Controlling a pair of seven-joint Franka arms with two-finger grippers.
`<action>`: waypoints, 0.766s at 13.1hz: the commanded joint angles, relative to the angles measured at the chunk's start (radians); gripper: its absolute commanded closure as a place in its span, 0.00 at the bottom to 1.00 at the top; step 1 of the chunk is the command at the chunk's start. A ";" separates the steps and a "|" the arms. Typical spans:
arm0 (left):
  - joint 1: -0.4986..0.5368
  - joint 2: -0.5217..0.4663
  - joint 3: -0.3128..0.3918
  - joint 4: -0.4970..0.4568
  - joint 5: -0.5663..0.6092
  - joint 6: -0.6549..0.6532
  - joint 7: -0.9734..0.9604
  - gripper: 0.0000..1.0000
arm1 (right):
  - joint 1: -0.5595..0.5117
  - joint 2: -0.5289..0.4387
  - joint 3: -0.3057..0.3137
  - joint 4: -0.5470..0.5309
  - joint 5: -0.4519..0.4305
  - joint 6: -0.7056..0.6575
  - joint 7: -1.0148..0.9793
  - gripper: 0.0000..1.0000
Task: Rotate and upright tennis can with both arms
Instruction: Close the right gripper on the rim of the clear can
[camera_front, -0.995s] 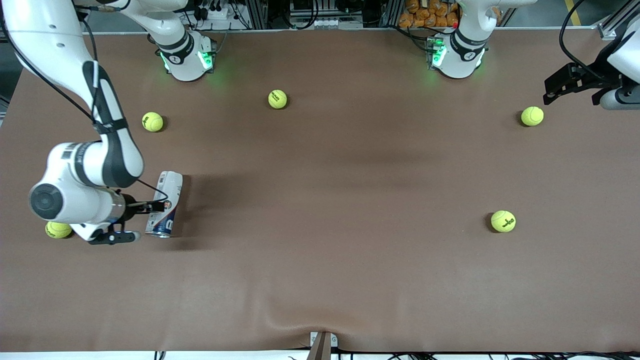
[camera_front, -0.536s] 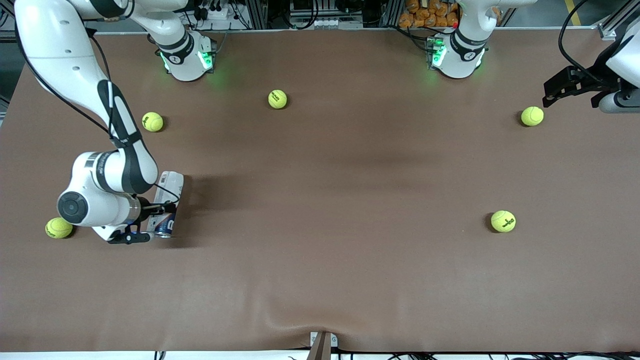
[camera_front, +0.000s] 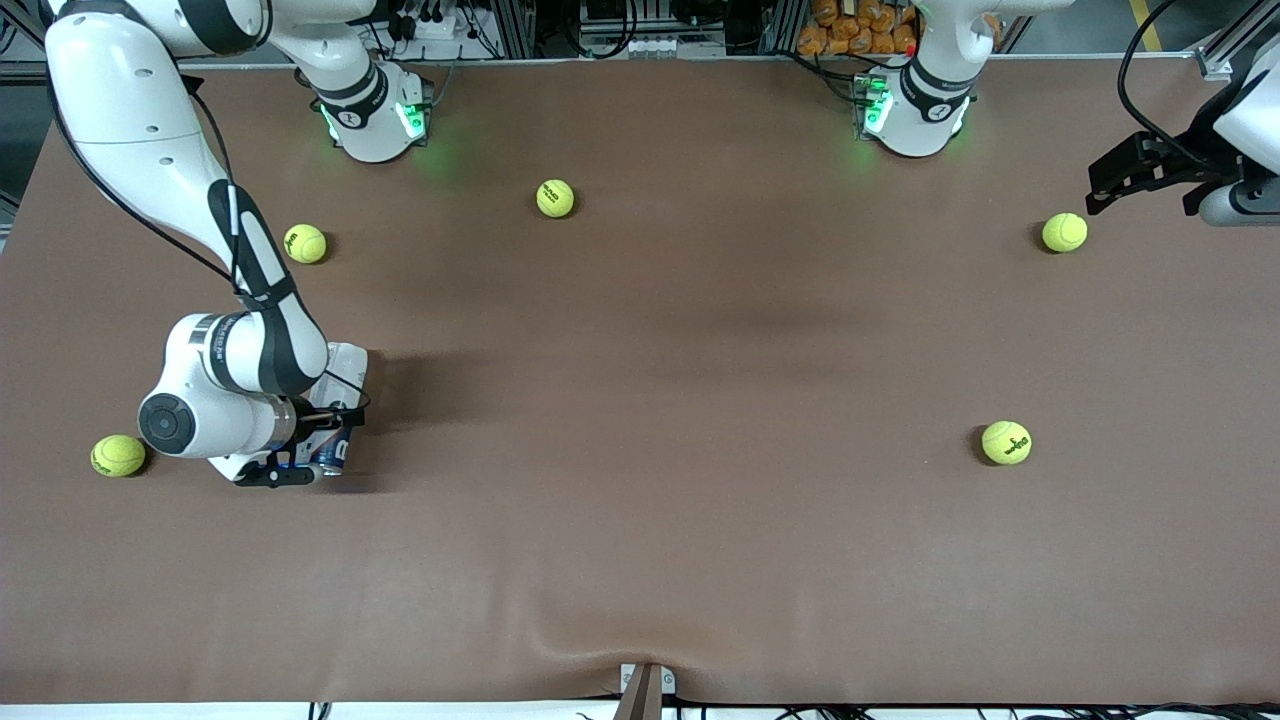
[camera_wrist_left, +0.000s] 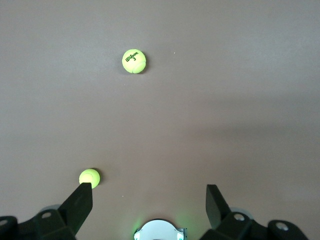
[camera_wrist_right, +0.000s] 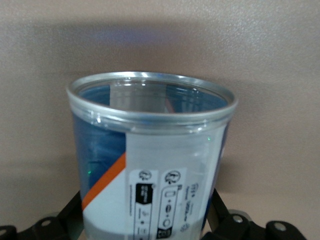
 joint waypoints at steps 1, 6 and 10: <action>0.009 -0.017 -0.007 0.009 0.009 -0.006 0.006 0.00 | 0.009 -0.003 -0.001 -0.009 0.014 -0.003 -0.009 0.19; 0.009 -0.031 -0.011 0.012 0.009 -0.021 -0.002 0.00 | 0.009 -0.057 0.000 0.004 0.014 -0.035 -0.055 0.32; 0.007 -0.026 -0.011 0.013 0.005 -0.015 0.000 0.00 | 0.011 -0.142 0.004 0.017 0.014 -0.035 -0.159 0.32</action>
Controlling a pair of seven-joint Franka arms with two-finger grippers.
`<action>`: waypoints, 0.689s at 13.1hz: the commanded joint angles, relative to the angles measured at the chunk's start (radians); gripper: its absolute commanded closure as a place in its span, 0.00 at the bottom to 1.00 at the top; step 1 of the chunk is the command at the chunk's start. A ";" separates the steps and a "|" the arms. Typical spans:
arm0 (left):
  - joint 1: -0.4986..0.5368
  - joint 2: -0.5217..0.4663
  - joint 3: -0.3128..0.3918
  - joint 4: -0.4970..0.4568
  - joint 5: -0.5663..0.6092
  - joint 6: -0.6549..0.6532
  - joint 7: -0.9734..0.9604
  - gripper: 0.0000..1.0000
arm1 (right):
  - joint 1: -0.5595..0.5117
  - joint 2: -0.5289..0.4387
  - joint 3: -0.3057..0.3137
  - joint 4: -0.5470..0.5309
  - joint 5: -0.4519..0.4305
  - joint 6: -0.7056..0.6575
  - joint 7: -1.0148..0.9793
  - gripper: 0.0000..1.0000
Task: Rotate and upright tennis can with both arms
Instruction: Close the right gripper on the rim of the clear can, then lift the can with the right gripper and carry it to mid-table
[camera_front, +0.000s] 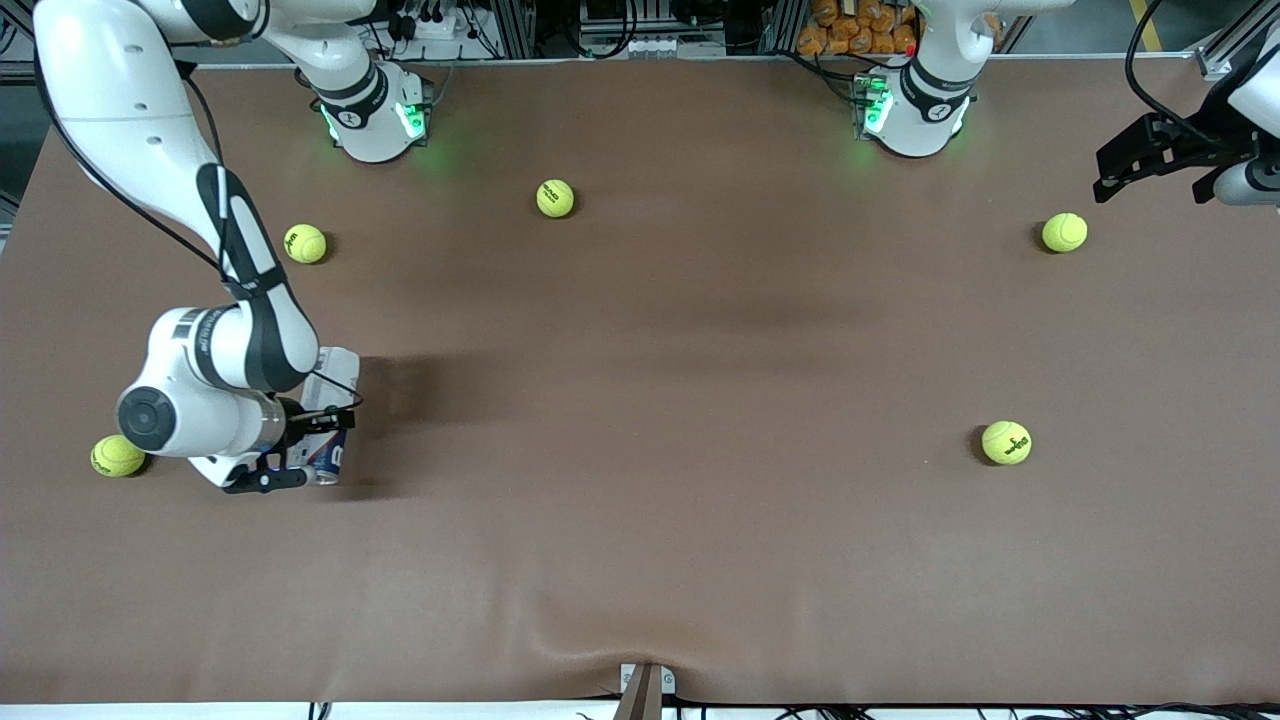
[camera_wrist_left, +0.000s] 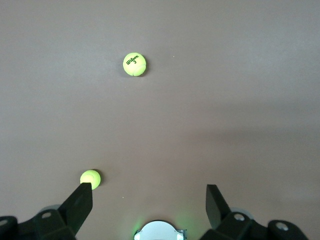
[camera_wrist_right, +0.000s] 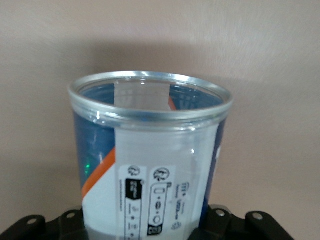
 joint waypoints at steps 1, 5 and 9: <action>0.007 -0.004 -0.009 0.007 0.002 -0.005 -0.002 0.00 | 0.007 -0.084 0.002 0.003 0.014 -0.018 -0.092 0.31; 0.007 -0.007 -0.009 0.007 0.002 -0.005 0.000 0.00 | 0.027 -0.131 0.015 0.112 0.009 -0.133 -0.129 0.29; 0.007 -0.005 -0.009 0.005 0.002 -0.005 0.000 0.00 | 0.074 -0.138 0.021 0.251 0.009 -0.274 -0.254 0.27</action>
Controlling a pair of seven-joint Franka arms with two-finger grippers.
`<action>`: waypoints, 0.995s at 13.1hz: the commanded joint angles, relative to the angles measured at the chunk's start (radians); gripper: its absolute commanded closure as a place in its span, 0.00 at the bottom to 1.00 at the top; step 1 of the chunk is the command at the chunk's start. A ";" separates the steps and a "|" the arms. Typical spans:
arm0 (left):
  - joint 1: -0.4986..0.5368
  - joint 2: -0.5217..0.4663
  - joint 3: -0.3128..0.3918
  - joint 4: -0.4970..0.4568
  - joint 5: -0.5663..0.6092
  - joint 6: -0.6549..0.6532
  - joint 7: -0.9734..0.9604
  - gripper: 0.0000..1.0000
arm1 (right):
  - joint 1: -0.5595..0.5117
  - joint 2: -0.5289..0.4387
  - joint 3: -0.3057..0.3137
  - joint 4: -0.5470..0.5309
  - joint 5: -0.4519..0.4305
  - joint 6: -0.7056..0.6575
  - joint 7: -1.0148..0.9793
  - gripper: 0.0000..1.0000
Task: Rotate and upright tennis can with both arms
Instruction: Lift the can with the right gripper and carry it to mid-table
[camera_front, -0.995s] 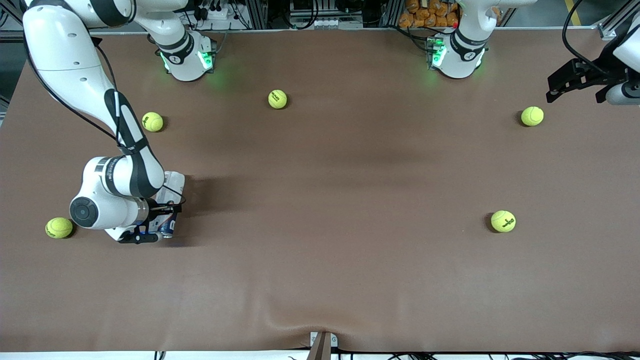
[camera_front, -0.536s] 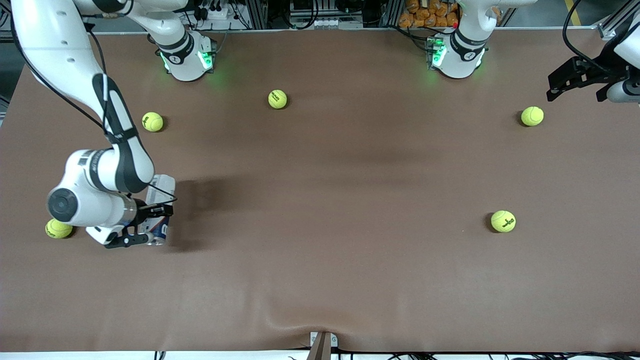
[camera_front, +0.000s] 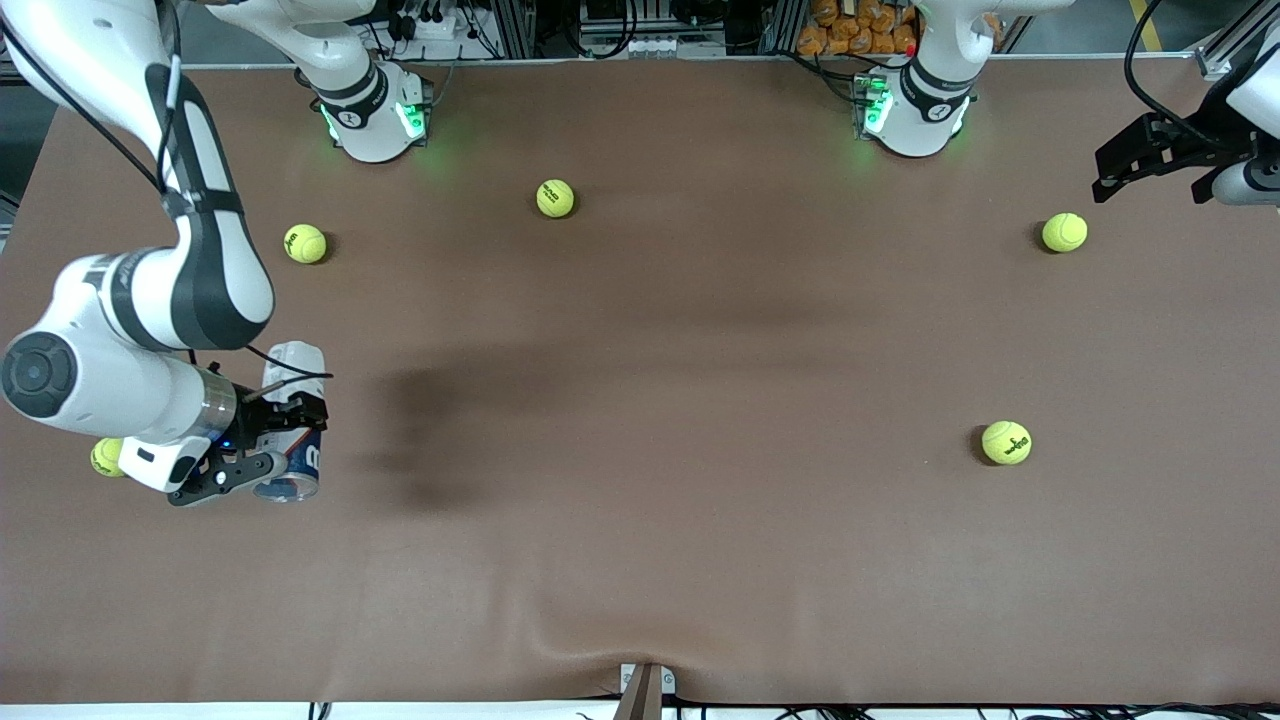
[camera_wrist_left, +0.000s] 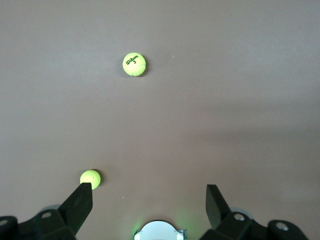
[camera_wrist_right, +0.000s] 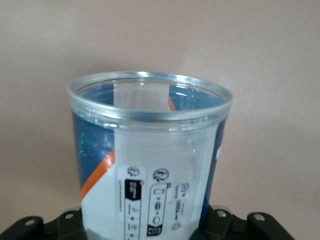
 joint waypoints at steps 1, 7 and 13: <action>0.007 -0.004 -0.007 0.005 0.002 -0.005 0.000 0.00 | 0.035 -0.013 -0.002 0.067 0.009 -0.045 -0.121 0.25; 0.007 -0.004 -0.006 0.005 0.002 -0.007 0.000 0.00 | 0.106 -0.048 0.015 0.094 0.018 -0.030 -0.463 0.29; 0.009 -0.001 -0.003 0.005 0.002 -0.005 0.000 0.00 | 0.322 0.025 0.052 0.088 -0.010 0.143 -0.511 0.30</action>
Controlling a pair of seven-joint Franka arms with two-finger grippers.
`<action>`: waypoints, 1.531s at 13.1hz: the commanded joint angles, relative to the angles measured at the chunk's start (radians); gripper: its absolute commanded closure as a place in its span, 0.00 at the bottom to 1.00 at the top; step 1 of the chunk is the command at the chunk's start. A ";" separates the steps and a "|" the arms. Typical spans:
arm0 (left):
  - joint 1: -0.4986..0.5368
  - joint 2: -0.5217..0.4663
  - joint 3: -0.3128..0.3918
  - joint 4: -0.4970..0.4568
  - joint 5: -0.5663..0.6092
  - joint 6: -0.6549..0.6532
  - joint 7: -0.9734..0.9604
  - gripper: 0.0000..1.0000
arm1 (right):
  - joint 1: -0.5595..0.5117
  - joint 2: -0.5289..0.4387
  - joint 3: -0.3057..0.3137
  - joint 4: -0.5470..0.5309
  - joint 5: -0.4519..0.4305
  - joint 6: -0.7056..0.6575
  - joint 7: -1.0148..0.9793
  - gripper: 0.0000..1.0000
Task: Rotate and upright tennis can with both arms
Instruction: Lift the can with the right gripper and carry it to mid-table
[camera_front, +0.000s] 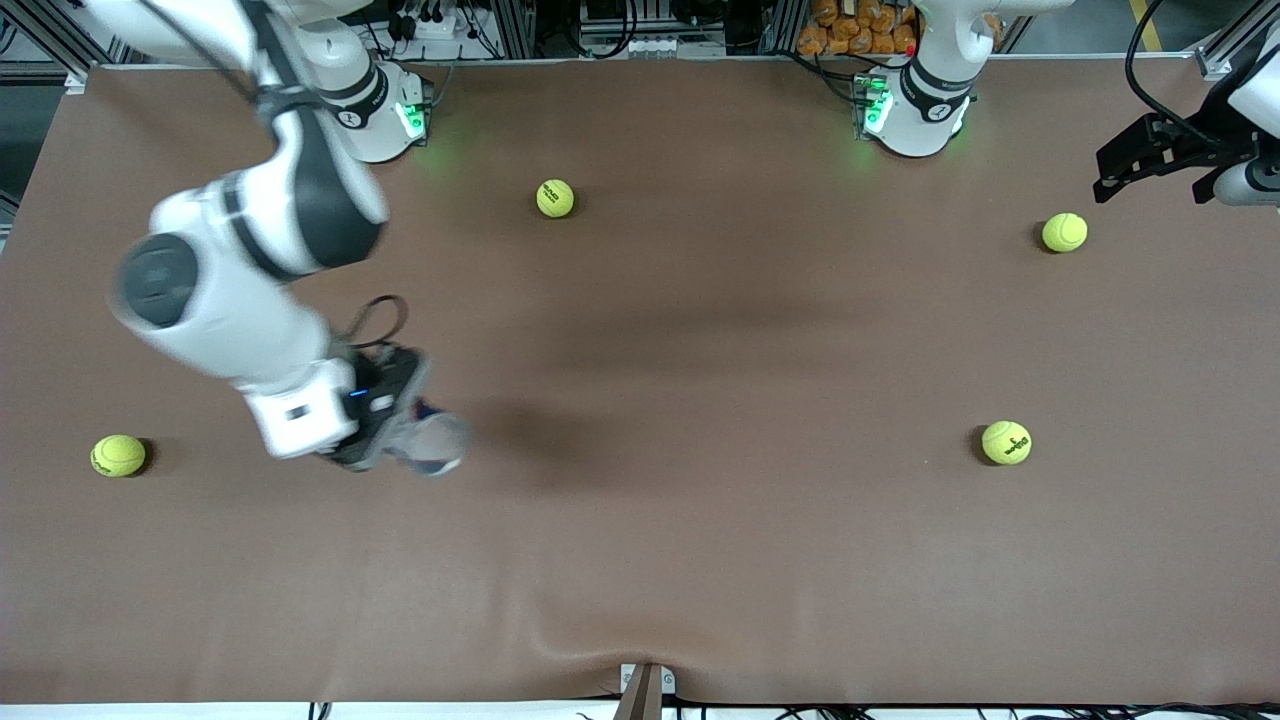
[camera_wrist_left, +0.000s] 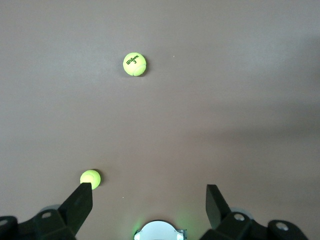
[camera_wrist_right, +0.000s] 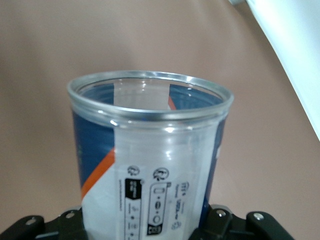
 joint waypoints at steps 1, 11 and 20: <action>0.008 0.001 -0.005 0.006 0.002 -0.005 0.000 0.00 | 0.120 0.073 -0.008 0.001 -0.044 0.052 -0.020 0.29; 0.008 0.007 -0.005 0.004 0.002 -0.002 -0.002 0.00 | 0.378 0.271 -0.013 0.001 -0.258 0.299 0.023 0.36; 0.021 0.007 -0.005 0.003 0.002 -0.002 -0.002 0.00 | 0.415 0.354 -0.016 0.008 -0.298 0.367 0.151 0.35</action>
